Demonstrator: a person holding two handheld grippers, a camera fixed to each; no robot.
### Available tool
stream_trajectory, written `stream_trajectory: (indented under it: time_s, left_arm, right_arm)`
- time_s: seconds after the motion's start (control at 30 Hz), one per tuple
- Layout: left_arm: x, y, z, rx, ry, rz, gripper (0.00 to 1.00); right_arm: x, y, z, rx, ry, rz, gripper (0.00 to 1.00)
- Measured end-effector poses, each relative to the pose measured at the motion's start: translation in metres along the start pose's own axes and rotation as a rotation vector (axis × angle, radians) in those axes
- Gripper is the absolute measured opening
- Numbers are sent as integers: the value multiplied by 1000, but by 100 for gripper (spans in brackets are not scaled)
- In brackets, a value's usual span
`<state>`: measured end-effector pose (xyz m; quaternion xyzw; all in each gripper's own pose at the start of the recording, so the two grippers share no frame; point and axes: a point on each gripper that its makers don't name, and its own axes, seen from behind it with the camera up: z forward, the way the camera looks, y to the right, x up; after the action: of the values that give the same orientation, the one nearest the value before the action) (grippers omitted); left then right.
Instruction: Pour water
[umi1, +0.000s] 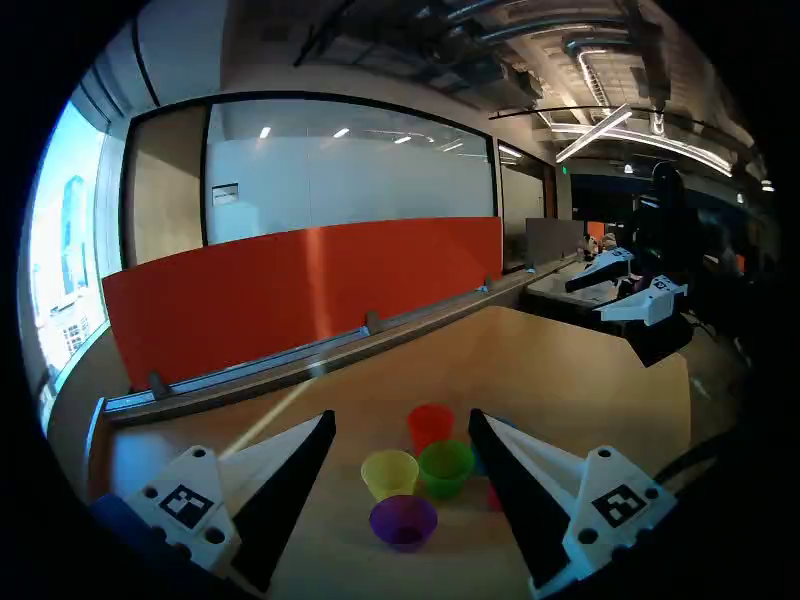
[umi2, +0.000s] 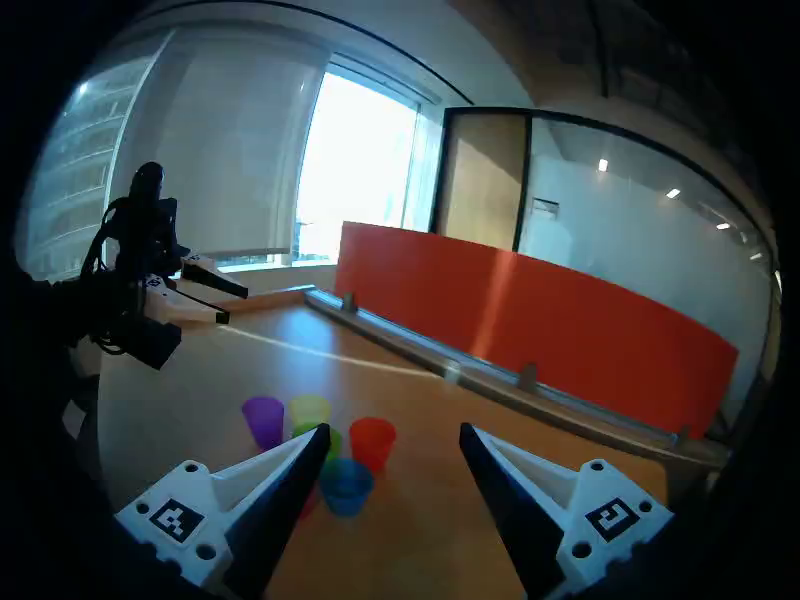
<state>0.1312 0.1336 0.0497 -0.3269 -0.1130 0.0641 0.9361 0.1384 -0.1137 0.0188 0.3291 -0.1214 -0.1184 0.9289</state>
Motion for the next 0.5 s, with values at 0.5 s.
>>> stream_trajectory:
  time_s: [0.5]
  left_arm:
    - [-32,16,21,-58,-71,11,99]
  right_arm:
    - [-22,9,8,7,-32,19,100]
